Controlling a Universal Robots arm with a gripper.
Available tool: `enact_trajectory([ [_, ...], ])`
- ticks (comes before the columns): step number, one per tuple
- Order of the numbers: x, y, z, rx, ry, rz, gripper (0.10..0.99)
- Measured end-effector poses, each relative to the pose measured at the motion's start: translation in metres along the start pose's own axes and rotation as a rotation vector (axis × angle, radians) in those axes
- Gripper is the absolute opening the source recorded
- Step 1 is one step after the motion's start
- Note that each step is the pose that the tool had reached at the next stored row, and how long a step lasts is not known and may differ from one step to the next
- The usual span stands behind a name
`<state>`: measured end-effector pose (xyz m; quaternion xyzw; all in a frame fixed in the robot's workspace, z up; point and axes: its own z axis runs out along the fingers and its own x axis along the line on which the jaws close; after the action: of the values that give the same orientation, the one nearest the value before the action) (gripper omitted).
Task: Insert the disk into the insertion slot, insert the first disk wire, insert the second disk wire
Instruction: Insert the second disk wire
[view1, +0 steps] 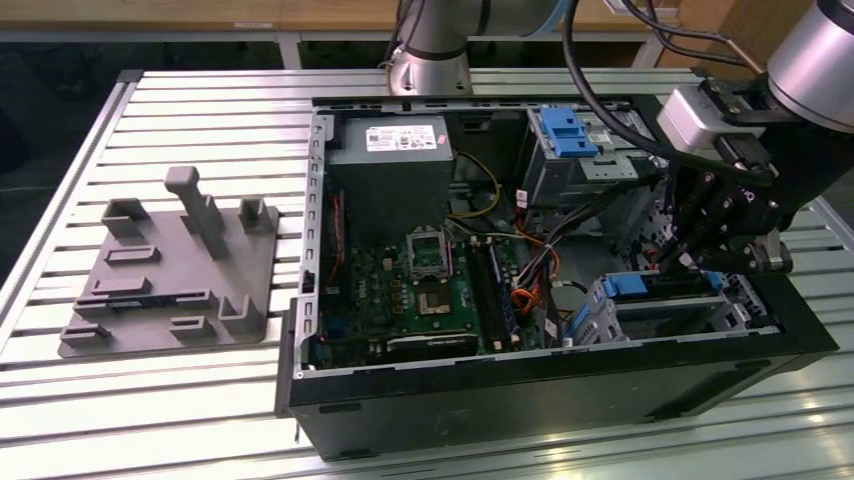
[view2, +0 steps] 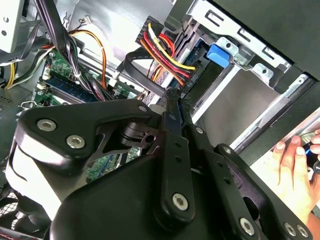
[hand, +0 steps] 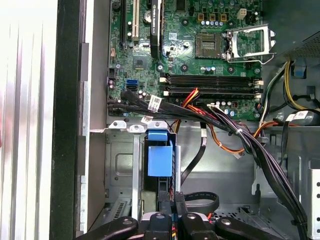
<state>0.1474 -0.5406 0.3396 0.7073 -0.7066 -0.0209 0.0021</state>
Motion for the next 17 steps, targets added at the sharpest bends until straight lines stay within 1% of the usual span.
enact_trajectory([
  [17,0.0005,-0.0008,0.0034,0.0,-0.0002,0.011,0.149],
])
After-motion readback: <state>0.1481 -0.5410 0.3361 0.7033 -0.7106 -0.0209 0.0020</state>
